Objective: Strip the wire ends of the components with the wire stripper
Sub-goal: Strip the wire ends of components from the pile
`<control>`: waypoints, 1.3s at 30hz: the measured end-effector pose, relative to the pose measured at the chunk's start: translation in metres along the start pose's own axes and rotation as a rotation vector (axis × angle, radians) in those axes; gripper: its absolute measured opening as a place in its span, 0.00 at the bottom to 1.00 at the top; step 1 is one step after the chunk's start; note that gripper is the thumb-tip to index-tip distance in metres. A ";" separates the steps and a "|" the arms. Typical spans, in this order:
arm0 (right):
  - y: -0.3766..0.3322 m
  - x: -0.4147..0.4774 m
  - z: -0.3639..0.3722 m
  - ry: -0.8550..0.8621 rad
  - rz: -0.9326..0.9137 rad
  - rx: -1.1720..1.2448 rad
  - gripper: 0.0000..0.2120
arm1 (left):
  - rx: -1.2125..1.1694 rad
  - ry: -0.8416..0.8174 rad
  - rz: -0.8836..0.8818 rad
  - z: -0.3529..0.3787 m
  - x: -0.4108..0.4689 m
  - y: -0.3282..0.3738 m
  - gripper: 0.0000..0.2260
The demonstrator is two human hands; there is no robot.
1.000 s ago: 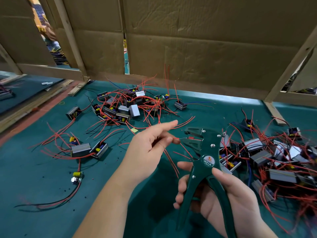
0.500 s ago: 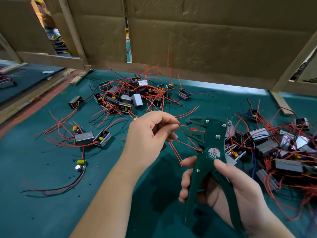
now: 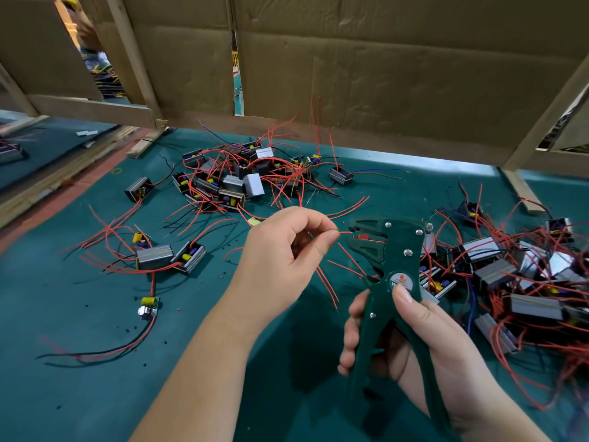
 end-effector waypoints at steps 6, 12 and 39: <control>0.002 -0.001 0.001 0.008 0.024 -0.024 0.29 | 0.110 -0.021 0.021 0.001 0.000 0.006 0.02; 0.002 -0.002 0.000 0.024 0.031 -0.023 0.29 | 0.163 -0.017 0.045 0.000 0.000 0.011 0.02; 0.009 -0.006 -0.020 0.261 0.090 0.007 0.26 | -0.058 -0.031 -0.052 0.012 0.000 -0.013 0.09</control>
Point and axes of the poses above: each hand's wrist, its own x-axis towards the middle knuckle, its own z-axis out of the palm, y = z × x, the point moved 10 cm from there along x, towards the middle knuckle, and after that the axes turned 15 degrees about -y, right-handed, at the moved point
